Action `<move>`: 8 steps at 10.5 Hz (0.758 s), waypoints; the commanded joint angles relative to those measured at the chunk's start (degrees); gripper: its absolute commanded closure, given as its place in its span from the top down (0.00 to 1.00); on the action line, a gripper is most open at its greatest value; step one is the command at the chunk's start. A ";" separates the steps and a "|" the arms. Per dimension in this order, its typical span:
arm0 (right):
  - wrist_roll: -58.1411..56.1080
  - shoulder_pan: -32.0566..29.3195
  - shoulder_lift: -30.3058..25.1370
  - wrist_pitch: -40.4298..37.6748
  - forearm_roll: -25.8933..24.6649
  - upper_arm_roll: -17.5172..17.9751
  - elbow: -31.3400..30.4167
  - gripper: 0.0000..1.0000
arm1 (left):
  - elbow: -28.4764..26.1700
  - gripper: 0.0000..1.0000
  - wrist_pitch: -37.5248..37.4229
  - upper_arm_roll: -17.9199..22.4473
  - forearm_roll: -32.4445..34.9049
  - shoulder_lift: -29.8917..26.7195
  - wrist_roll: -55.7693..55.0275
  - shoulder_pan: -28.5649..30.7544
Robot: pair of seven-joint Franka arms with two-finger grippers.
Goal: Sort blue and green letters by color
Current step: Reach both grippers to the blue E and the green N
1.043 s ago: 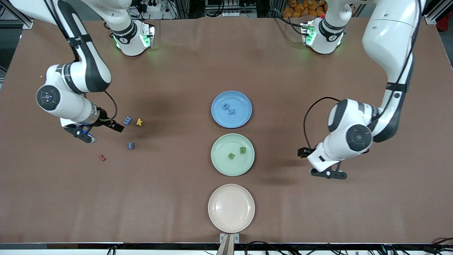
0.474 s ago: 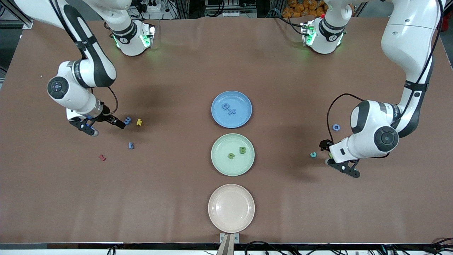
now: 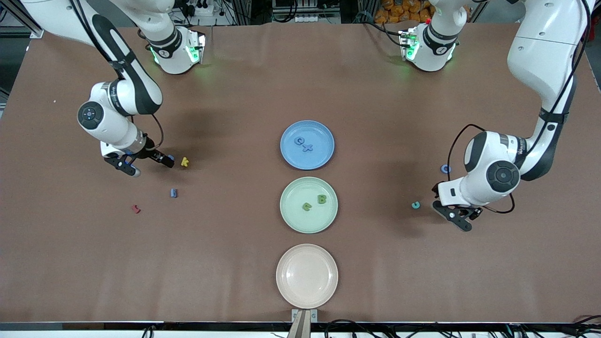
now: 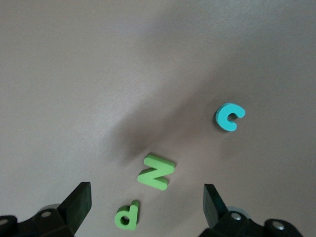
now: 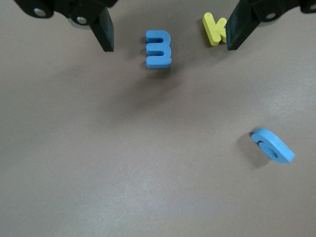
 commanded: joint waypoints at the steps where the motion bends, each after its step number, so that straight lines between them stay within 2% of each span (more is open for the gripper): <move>1: -0.42 -1.21 2.56 2.57 -1.08 1.02 -0.31 1.00 | -4.56 1.00 5.35 -0.63 1.53 -2.07 5.97 2.10; 5: -0.51 -1.47 3.53 3.27 -3.63 0.76 -1.71 0.98 | -6.23 1.00 7.30 -1.34 1.44 -1.63 8.29 3.43; 7: -0.51 -1.73 3.53 3.54 -4.85 0.67 -2.76 0.90 | -6.58 0.97 7.82 -1.34 1.44 -0.58 8.29 3.43; 8: -0.51 -2.08 3.53 3.63 -7.39 0.06 -3.29 0.82 | -6.59 0.95 7.91 -1.34 1.53 -0.40 8.46 3.43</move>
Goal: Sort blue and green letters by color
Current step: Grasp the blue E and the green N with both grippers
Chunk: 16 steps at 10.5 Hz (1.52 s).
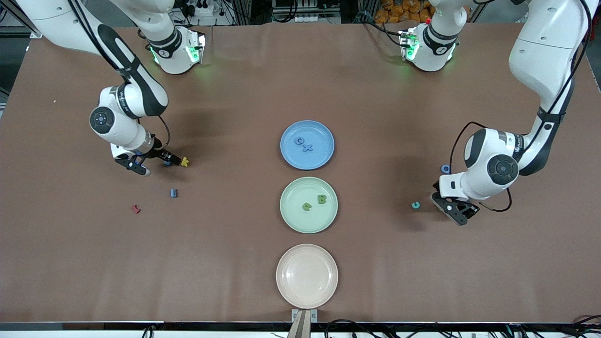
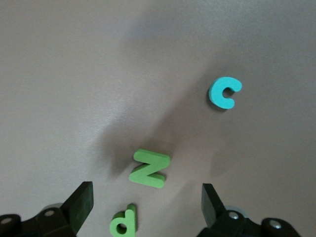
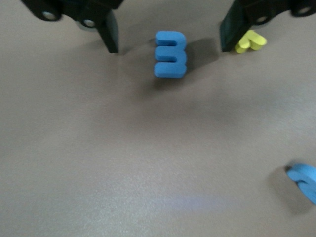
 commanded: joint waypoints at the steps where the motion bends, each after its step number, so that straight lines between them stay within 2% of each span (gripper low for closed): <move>1: -0.37 -1.99 -0.31 2.19 -5.28 -0.51 -2.51 0.72 | -1.44 0.94 2.42 -0.63 1.28 0.00 1.67 0.86; 3: -0.37 -1.99 -0.22 3.25 -6.35 -1.04 -2.95 0.47 | -1.44 0.90 4.18 -0.63 1.28 1.06 3.34 1.56; 4: -0.28 -1.99 -0.22 3.34 -6.35 -1.04 -2.87 0.42 | -1.35 0.87 4.19 -0.63 1.28 1.06 3.61 1.74; 6: -0.28 -1.99 -0.22 3.78 -6.35 -1.13 -2.78 0.41 | -1.18 0.83 4.71 -0.63 1.28 1.67 3.62 1.57; 8: -0.28 -2.08 0.13 3.96 -6.35 -1.57 -2.69 0.27 | -1.18 0.78 5.07 -0.63 1.28 1.85 3.70 1.48; 11: -0.28 -2.08 0.13 4.04 -6.26 -1.66 -2.34 0.24 | -0.91 0.75 5.77 -0.63 1.28 2.55 3.62 1.30; 12: -0.28 -1.99 0.22 4.04 -6.18 -1.66 -2.16 0.23 | -0.74 0.71 5.86 -0.63 1.28 2.82 3.62 1.13; 15: -0.28 -1.99 0.84 4.57 -6.09 -2.01 -1.72 0.16 | -0.65 0.43 5.95 -0.63 1.19 2.99 3.53 0.86; 16: -0.28 -1.99 0.84 4.48 -6.09 -2.27 -1.46 0.14 | -0.56 0.24 5.95 -0.63 1.19 2.99 3.01 0.69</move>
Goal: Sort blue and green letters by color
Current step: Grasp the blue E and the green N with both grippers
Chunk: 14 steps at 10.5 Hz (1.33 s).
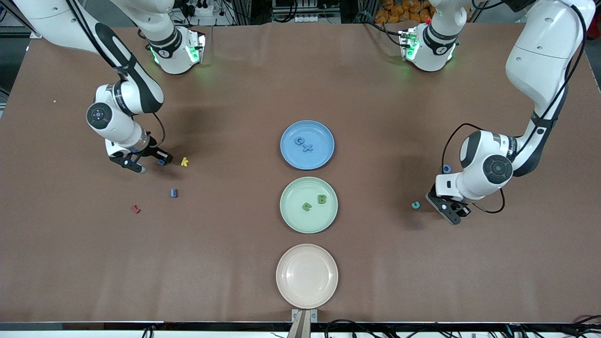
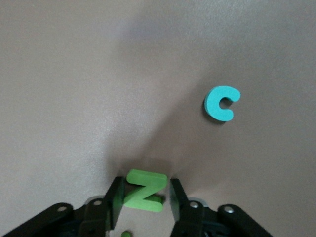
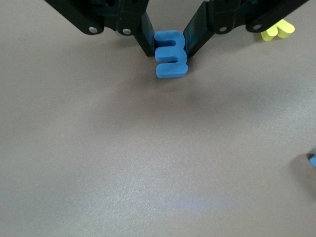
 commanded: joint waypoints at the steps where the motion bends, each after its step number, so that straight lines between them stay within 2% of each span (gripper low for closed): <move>1: -0.36 -0.99 1.37 1.38 -0.98 -0.45 0.31 0.13 | 0.20 0.03 0.98 -0.13 0.66 0.70 -0.64 -0.03; 3: -0.36 -0.99 1.37 1.29 -0.89 -0.45 0.75 0.11 | 0.37 0.00 0.98 -0.48 0.48 -0.43 -3.36 -0.20; 4: -0.36 -0.99 1.37 1.21 -0.81 -0.45 1.10 0.11 | 1.42 0.00 0.37 -2.31 0.22 -1.40 -4.16 -0.29; 8: -0.27 -0.99 1.20 0.59 -0.72 -0.45 2.15 0.11 | 9.50 0.00 -11.91 -10.39 0.13 -1.23 -17.57 -1.69; 12: -0.27 -0.99 1.29 0.59 -0.63 -0.45 2.59 0.11 | 14.51 0.00 -14.58 -10.50 -3.37 -0.09 -36.55 -11.95; 14: -0.18 -0.82 0.94 0.50 -0.63 -0.37 2.68 0.10 | 18.11 0.00 -14.58 -10.41 -4.18 2.62 -46.48 -17.84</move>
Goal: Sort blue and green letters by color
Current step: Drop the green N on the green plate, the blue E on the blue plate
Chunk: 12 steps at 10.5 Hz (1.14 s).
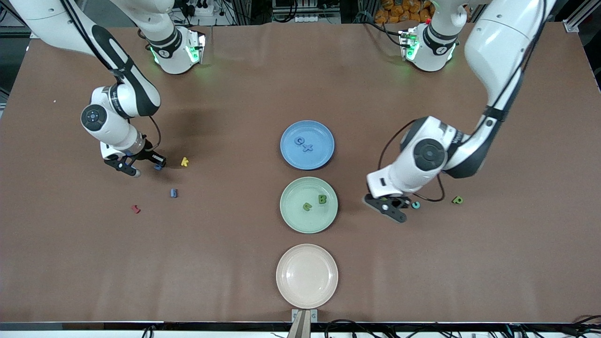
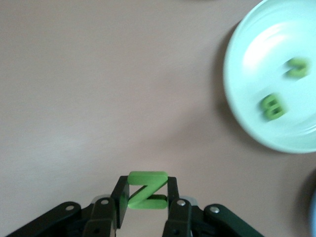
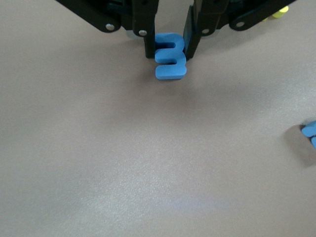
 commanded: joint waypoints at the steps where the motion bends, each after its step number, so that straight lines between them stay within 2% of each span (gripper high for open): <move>1: -0.01 -0.24 -0.22 -0.19 -0.46 0.58 1.02 0.10 | 6.83 0.00 -1.34 0.87 -1.52 5.00 -14.42 -8.67; 2: -0.01 0.28 -1.44 -2.89 1.02 0.66 1.98 0.10 | 9.55 0.00 -1.16 1.14 -1.00 7.54 -19.53 -12.18; 3: -0.18 2.73 -2.85 -6.22 4.43 0.66 3.21 0.10 | 11.75 0.00 -0.99 3.66 -0.82 9.48 -23.75 -16.39; 5: -0.18 7.99 -5.22 -9.58 11.29 0.66 4.97 0.10 | 13.35 0.00 -0.38 11.04 -1.25 10.38 -28.43 -24.92; 8: 0.25 16.87 -6.82 -10.82 22.19 0.75 8.04 0.10 | 13.88 0.03 2.43 12.13 -1.35 12.05 -32.40 -26.72; 9: 0.52 20.47 -6.82 -10.82 24.92 0.84 9.01 0.10 | 13.80 0.98 2.44 12.13 -1.35 12.05 -32.67 -26.72; 10: 1.74 24.68 -6.29 -10.82 26.51 0.84 9.98 0.10 | 13.80 1.00 2.44 12.21 -1.26 11.88 -32.67 -26.72; 12: 7.43 32.42 -4.54 -10.82 26.62 0.84 12.70 0.10 | 13.71 1.00 2.35 12.13 -1.26 11.00 -32.67 -26.46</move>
